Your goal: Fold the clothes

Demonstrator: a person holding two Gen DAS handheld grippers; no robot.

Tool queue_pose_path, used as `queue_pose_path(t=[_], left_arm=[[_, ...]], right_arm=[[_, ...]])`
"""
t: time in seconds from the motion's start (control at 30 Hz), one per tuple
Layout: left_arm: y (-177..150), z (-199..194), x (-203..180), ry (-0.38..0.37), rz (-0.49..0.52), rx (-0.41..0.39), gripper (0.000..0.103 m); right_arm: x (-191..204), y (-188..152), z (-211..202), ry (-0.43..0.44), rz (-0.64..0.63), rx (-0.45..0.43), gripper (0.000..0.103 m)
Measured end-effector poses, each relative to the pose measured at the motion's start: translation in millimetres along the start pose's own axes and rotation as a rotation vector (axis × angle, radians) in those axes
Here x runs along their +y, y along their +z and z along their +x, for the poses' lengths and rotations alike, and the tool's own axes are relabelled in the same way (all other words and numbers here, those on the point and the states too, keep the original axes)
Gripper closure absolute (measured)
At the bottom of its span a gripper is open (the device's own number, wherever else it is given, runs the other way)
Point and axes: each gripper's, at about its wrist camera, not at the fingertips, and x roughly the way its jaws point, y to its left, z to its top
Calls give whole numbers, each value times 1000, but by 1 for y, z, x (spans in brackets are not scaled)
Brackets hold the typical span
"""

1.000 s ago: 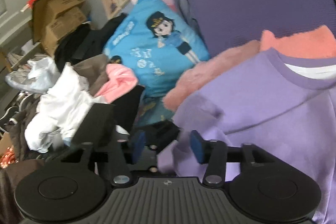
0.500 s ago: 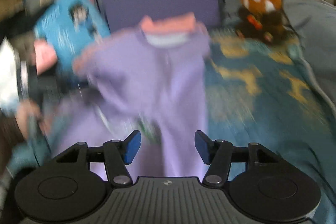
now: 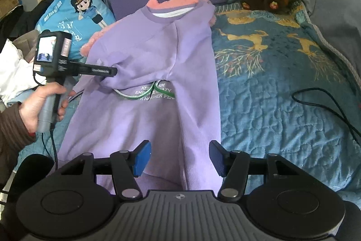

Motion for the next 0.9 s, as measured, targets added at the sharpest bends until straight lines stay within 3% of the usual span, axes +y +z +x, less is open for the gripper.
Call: queue_pose_path(t=[0.07,0.13,0.2,0.23,0.3,0.37,0.6,0.77,0.9], left_arm=[[2,1,-10,60,57,-27,3],[3,3,-18,83,126,-54,21],[-1,3,-27,103,216,-78,50],[-4,4,-34,117,270,-88,56],[-7,6,-39,115,293,-83,79],[-11,8,-41,102,275,-75,81],[-14,-20,10,0,-35,-137,83],[2,-38,41,-64,-128,-182,83],[27,-54,58,-97,-186,-242,83]], right_arm=[[-2,-3,-2,0,13,-5,47],[-5,-6,-4,-2,28,-8,47],[-7,-8,-4,-1,38,-6,47],[-8,-10,-4,-1,42,-5,47],[-10,-13,-4,0,52,-4,47],[-11,-16,-5,1,62,-2,47],[-16,-26,-7,-1,84,15,47],[0,-29,-11,-10,7,62,47],[22,-32,-9,-178,-160,97,47]])
